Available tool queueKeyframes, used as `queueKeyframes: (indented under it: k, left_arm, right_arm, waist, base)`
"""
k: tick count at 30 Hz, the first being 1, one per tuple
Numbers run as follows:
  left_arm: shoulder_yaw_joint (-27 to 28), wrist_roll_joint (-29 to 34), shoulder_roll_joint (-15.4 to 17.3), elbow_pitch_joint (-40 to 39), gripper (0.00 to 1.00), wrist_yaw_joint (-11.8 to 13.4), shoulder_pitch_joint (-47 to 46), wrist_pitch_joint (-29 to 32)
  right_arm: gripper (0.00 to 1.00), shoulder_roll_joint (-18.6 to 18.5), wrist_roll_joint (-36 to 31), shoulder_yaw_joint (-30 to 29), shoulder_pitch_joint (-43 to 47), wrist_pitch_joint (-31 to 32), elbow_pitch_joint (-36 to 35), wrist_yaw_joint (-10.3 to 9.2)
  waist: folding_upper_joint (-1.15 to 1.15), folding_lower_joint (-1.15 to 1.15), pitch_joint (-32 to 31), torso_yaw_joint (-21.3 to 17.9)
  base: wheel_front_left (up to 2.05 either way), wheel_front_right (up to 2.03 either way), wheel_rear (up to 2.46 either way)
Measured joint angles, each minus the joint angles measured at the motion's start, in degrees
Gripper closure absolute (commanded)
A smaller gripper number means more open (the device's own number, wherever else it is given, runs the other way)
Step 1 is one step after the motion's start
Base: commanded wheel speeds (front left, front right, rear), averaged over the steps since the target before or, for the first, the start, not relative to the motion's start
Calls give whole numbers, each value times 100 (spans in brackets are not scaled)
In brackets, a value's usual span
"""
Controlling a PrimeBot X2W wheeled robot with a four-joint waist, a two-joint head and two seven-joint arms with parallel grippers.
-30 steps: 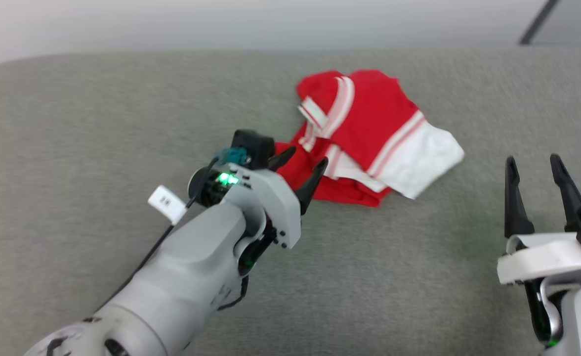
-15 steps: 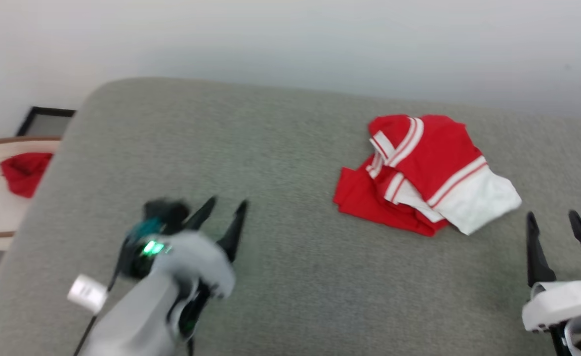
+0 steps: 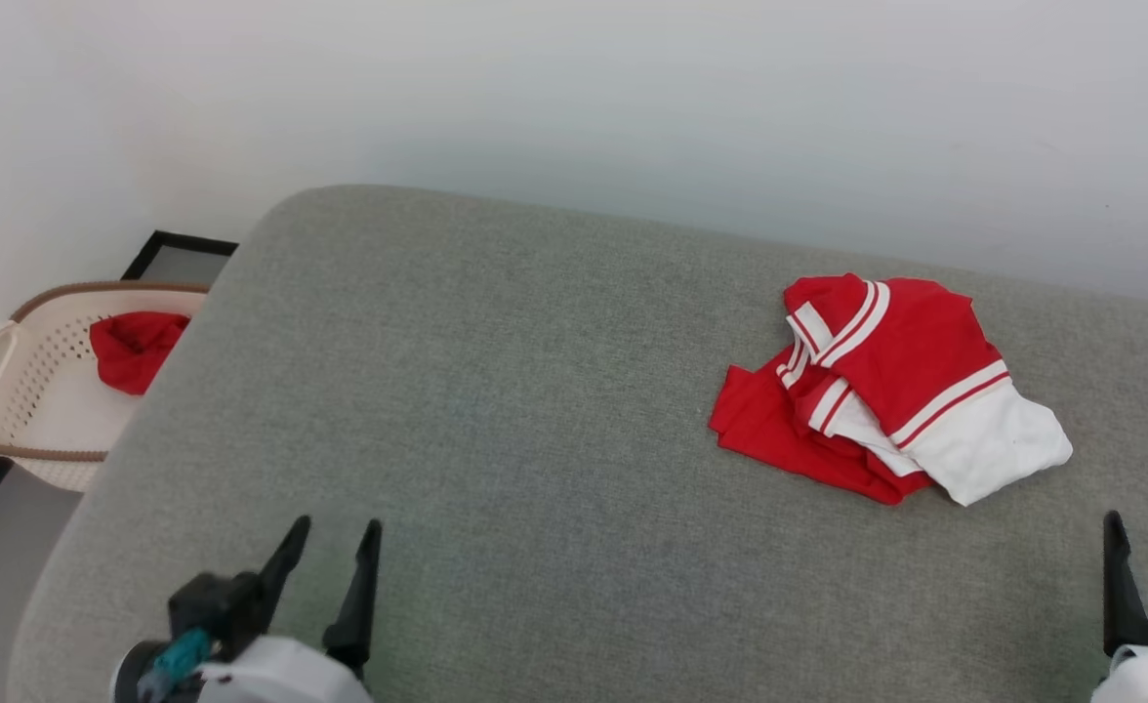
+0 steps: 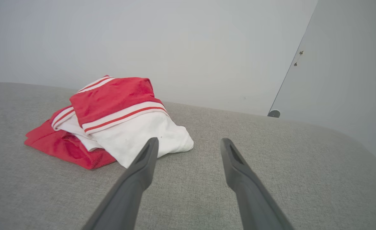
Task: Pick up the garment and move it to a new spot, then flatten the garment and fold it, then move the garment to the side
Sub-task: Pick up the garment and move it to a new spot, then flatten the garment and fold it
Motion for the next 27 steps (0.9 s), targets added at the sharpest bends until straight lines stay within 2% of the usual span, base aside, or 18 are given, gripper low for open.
queueKeyframes:
  k: [6, 12, 27]
  left_arm:
    - [616, 527, -134, -659, 0, -29, 653, 0]
    - [1055, 879, -294, -1132, 0, -225, 1038, 0]
    - [1298, 1290, -597, -1156, 0, -531, 1212, 0]
  right_arm:
    - [0, 69, 20, -148, 172, 5, -146, 0]
    - [0, 171, 35, -263, 278, -25, -259, 0]
    - [0, 335, 40, -292, 358, -60, -270, 0]
  waist:
    - [0, 0, -49, -12]
    - [0, 0, -99, -76]
    - [0, 0, -171, -166]
  base:
    - [0, 0, 0]
    - [0, 0, 0]
    - [0, 0, 0]
